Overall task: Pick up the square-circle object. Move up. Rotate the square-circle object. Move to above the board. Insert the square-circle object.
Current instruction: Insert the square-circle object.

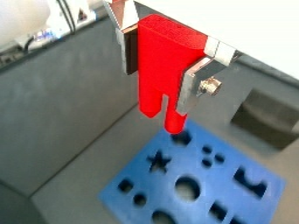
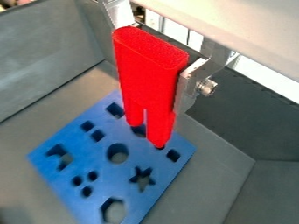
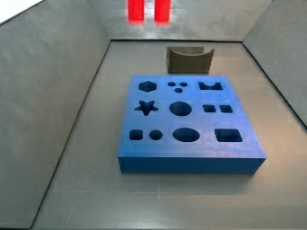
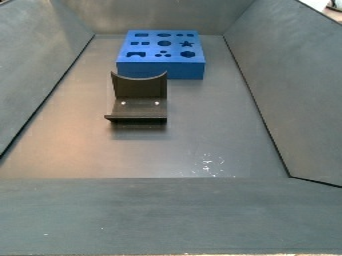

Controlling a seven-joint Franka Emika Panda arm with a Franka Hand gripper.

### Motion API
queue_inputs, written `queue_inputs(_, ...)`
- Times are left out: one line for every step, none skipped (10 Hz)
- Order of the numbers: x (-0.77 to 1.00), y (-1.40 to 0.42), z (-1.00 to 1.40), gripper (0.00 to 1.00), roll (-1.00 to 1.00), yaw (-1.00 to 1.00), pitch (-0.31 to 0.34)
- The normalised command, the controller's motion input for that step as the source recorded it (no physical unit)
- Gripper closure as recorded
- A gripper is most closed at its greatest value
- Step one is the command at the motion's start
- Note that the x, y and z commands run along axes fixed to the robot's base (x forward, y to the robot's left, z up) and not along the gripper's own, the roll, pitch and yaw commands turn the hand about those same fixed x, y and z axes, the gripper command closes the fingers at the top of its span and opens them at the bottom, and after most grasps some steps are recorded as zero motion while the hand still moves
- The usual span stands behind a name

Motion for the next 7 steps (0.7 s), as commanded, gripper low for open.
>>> queue_inputs(0.15,-0.57,-0.97,1.0,0.12,-0.01,-0.111)
queue_inputs(0.24,-0.53,-0.95,1.0,0.1,0.0,-0.09)
queue_inputs(0.32,-0.35,-0.89,1.0,0.09,0.0,-0.06)
queue_inputs(0.27,-0.29,-0.9,1.0,0.1,0.0,-0.066)
queue_inputs(0.27,-0.25,-0.91,1.0,0.11,0.0,-0.067)
queue_inputs(0.12,-0.27,-0.89,1.0,0.16,0.06,-0.077)
queue_inputs(0.0,-0.26,-0.83,1.0,0.19,0.13,-0.069)
